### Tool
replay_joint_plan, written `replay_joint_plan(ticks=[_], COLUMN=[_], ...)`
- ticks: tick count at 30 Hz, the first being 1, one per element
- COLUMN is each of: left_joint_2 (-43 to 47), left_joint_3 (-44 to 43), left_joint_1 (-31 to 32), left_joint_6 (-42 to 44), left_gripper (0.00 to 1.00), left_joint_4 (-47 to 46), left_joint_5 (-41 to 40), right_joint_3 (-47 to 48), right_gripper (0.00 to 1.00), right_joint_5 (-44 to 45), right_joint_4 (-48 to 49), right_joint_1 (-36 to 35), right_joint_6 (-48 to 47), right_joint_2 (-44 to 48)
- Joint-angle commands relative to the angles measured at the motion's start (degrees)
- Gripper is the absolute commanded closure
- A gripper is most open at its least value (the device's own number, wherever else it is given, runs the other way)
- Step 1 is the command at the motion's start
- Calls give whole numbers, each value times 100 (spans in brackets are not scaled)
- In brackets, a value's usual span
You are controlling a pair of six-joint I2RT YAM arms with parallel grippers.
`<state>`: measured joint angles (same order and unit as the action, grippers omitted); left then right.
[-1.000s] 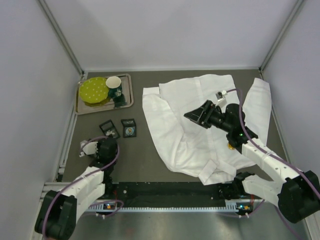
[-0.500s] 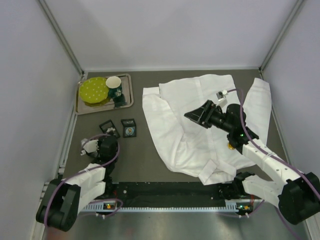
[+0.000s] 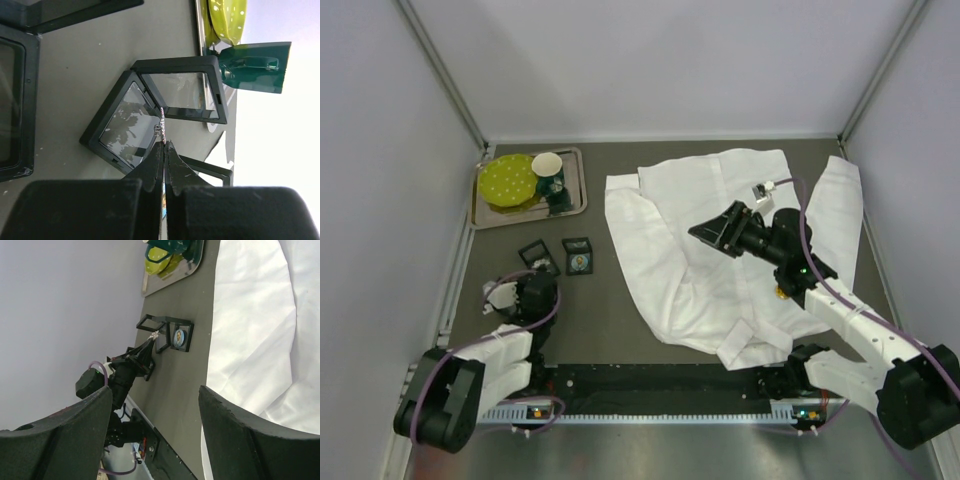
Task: Remove the brooch from the garment
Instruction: Place the brooch in the brooch box.
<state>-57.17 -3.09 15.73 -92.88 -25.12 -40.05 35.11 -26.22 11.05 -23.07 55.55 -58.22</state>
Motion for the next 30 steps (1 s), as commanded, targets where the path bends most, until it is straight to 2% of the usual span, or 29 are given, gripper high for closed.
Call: replay_joint_plan(ticks=[1,30], left_joint_2=[-154,-506], left_joint_3=[283,283], left_joint_1=[-43,-43], left_joint_6=[-178,-415], left_gripper=[100,100], left_joint_4=[-159,-283], left_joint_5=[-143,-187], right_joint_3=[-31,-84], right_gripper=[30,31], right_joint_5=[-50,-103], right_joint_4=[143,134], right_joint_1=[75,154], right_joint_6=[-44,0], right_joint_2=[117,205])
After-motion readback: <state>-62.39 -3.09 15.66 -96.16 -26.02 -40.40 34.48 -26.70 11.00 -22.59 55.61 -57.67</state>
